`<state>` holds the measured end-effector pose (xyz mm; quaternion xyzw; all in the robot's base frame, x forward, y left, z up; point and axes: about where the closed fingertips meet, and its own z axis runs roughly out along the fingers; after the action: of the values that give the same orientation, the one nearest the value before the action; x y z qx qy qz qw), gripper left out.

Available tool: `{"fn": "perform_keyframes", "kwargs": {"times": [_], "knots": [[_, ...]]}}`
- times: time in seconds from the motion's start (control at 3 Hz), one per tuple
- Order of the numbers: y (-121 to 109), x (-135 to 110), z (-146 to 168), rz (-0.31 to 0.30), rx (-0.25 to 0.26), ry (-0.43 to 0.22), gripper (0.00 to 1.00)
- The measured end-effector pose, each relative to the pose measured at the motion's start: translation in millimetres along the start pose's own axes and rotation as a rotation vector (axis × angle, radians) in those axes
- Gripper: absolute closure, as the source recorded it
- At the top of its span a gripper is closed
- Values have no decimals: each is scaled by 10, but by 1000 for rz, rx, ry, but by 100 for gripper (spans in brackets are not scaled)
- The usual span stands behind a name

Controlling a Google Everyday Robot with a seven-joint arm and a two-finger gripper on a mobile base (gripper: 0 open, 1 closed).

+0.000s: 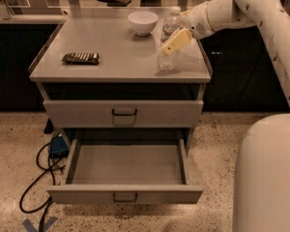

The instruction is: Place water bottle into middle drawer

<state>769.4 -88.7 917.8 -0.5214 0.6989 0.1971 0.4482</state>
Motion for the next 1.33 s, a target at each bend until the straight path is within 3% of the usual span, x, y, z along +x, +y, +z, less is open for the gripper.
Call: {"fn": "perform_keyframes", "kwargs": {"times": [1.33], "knots": [[-24, 21, 34, 9, 2, 14, 89]]}}
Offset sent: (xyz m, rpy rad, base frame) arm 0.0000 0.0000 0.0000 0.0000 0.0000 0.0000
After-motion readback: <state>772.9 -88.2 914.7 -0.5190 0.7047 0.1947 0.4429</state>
